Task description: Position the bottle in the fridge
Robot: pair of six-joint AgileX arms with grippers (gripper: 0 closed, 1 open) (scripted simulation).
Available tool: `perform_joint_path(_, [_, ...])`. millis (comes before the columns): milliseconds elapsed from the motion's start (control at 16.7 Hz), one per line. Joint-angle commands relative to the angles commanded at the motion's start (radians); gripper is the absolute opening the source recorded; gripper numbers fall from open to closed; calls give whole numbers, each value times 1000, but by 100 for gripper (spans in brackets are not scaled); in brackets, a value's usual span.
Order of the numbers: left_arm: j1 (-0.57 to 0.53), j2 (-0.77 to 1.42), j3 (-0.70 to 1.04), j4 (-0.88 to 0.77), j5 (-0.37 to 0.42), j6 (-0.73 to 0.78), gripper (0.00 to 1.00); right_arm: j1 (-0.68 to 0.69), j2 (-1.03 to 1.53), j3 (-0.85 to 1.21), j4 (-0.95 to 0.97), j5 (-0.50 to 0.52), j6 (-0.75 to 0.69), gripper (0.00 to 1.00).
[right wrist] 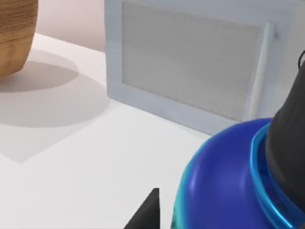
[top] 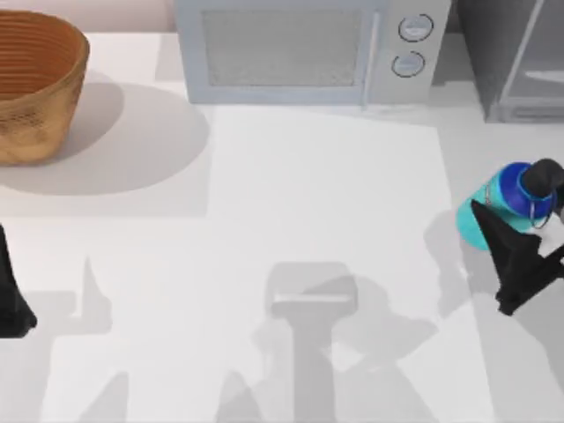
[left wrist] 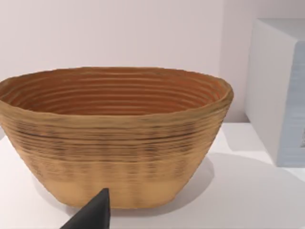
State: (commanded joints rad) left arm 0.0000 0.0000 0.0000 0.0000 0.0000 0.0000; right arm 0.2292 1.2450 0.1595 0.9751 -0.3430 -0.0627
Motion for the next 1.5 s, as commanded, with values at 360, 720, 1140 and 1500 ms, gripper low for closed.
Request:
perform_joint_path(360, [0,0,0,0,0,0,100,-103,-571,-76,-428,152,23,1])
perform_joint_path(720, [0,0,0,0,0,0,100,-193,-1066,-140,-818,287,48,1])
perform_joint_path(1140, [0,0,0,0,0,0,100,-229,-1245,-160,-975,343,63,1])
perform_joint_path(1500, [0,0,0,0,0,0,100,-229,-1210,-136,-949,333,65,1])
